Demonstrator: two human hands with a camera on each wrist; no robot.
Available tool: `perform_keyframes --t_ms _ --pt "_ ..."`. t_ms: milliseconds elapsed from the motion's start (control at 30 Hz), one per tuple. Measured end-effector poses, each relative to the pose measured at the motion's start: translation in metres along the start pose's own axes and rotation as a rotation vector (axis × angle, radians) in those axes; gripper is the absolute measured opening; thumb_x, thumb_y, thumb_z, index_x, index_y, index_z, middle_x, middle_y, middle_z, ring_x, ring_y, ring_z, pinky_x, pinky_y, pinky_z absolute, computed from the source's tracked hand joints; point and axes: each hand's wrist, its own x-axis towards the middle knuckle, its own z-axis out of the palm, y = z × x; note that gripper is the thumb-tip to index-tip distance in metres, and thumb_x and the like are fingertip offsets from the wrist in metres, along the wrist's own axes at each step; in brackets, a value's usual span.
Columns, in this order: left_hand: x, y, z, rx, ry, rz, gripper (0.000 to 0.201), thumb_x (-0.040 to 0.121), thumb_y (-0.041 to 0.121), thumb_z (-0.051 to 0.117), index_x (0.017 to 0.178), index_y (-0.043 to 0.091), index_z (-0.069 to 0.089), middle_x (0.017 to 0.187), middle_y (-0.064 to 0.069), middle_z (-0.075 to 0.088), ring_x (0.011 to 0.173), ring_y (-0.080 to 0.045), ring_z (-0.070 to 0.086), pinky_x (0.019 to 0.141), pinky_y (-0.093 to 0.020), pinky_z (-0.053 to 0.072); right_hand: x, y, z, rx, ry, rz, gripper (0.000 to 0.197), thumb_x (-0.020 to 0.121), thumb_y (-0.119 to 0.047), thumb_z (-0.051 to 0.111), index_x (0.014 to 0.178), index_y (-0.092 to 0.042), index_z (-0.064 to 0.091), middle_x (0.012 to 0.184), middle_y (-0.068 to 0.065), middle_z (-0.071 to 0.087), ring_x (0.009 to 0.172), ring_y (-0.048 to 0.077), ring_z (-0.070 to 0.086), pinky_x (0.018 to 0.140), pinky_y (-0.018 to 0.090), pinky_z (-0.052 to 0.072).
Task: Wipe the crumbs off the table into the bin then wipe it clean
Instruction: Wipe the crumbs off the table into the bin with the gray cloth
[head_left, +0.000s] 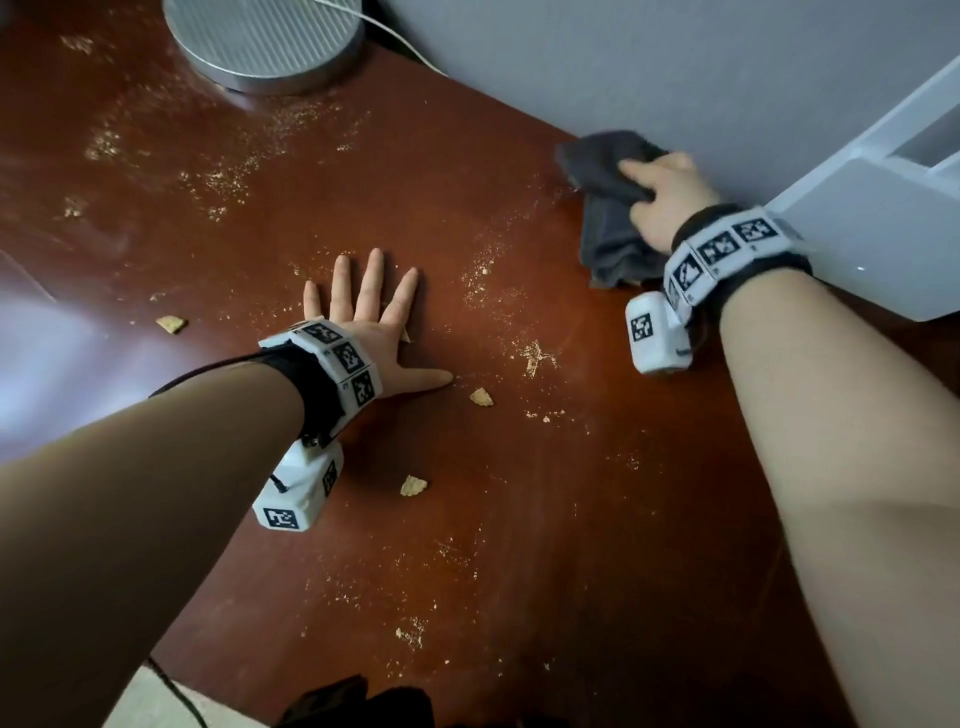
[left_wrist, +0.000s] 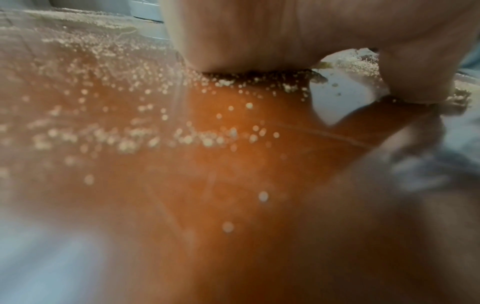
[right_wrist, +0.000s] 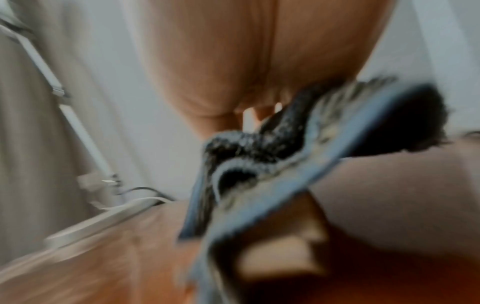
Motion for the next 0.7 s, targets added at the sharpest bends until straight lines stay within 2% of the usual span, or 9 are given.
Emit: perform_keyframes --t_ms 67,133,300,367,433,500,600,667,700 --pt "0.001 0.000 0.001 0.004 -0.003 -0.006 0.115 0.064 0.087 0.040 0.140 0.036 -0.030 0.147 0.001 -0.040 0.137 -0.029 -0.032 0.111 -0.052 -0.013 0.010 -0.004 0.008 -0.117 0.023 0.225 0.051 0.094 -0.018 0.040 0.144 -0.029 0.030 0.148 0.011 0.023 0.134 0.035 0.029 0.112 0.048 0.025" --pt "0.001 0.000 0.001 -0.003 -0.003 -0.009 0.115 0.064 0.087 0.040 0.140 0.037 -0.029 0.147 0.002 -0.039 0.137 -0.028 -0.032 0.111 -0.052 -0.014 0.011 -0.013 0.013 -0.215 -0.058 0.233 0.058 0.093 -0.016 0.039 0.146 -0.034 0.021 0.150 0.009 0.018 0.134 0.034 0.024 0.108 0.052 0.026" --pt "0.001 0.000 -0.001 -0.004 -0.007 -0.007 0.118 0.062 0.087 0.043 0.140 0.036 -0.029 0.147 0.001 -0.039 0.137 -0.029 -0.031 0.111 -0.053 -0.013 -0.023 -0.038 0.028 -0.061 -0.293 -0.210 0.054 0.092 -0.011 0.046 0.140 -0.036 0.037 0.142 0.005 0.026 0.112 0.021 0.042 0.089 0.025 0.041" --pt "0.001 0.000 -0.002 -0.003 -0.013 -0.004 0.121 0.061 0.086 0.047 0.140 0.036 -0.029 0.148 0.000 -0.039 0.137 -0.030 -0.031 0.111 -0.054 -0.012 -0.044 -0.044 0.025 -0.116 -0.522 -0.427 0.057 0.089 -0.003 0.047 0.137 -0.035 0.043 0.143 0.002 0.030 0.125 0.020 0.038 0.101 0.019 0.028" --pt "0.001 0.001 -0.003 0.001 -0.013 0.000 0.122 0.061 0.085 0.049 0.141 0.036 -0.029 0.148 -0.001 -0.038 0.138 -0.030 -0.031 0.111 -0.054 -0.012 -0.046 -0.043 0.010 -0.135 -0.619 -0.535 0.055 0.088 0.002 0.048 0.135 -0.027 0.048 0.141 0.001 0.038 0.130 0.016 0.036 0.099 0.011 0.020" --pt "0.000 0.001 -0.004 0.002 -0.017 -0.002 0.123 0.060 0.085 0.049 0.141 0.035 -0.029 0.148 -0.001 -0.038 0.138 -0.030 -0.031 0.111 -0.054 -0.012 -0.032 -0.035 -0.003 -0.075 -0.468 -0.447 0.054 0.087 0.003 0.048 0.135 -0.023 0.049 0.141 0.003 0.043 0.131 0.018 0.039 0.102 0.015 0.023" --pt "-0.001 0.002 -0.005 0.001 -0.027 -0.013 0.123 0.060 0.085 0.049 0.140 0.036 -0.030 0.148 0.000 -0.038 0.137 -0.029 -0.031 0.111 -0.054 -0.012 0.002 -0.021 0.001 -0.046 -0.084 -0.084 0.053 0.091 -0.006 0.044 0.140 -0.026 0.041 0.147 0.009 0.033 0.133 0.030 0.036 0.112 0.030 0.025" --pt "-0.001 0.002 -0.004 -0.001 -0.026 -0.016 0.123 0.060 0.085 0.050 0.141 0.036 -0.029 0.148 0.000 -0.038 0.137 -0.029 -0.031 0.112 -0.054 -0.012 0.010 -0.020 0.011 -0.131 -0.058 0.107 0.054 0.093 -0.012 0.040 0.142 -0.032 0.033 0.146 0.010 0.025 0.131 0.034 0.032 0.113 0.043 0.026" --pt "-0.001 0.002 -0.004 -0.001 -0.022 -0.017 0.123 0.060 0.085 0.050 0.141 0.036 -0.028 0.148 0.001 -0.038 0.138 -0.029 -0.031 0.112 -0.054 -0.012 0.011 -0.022 0.018 -0.116 -0.066 0.119 0.054 0.093 -0.012 0.039 0.141 -0.034 0.033 0.146 0.008 0.024 0.130 0.033 0.031 0.112 0.042 0.027"
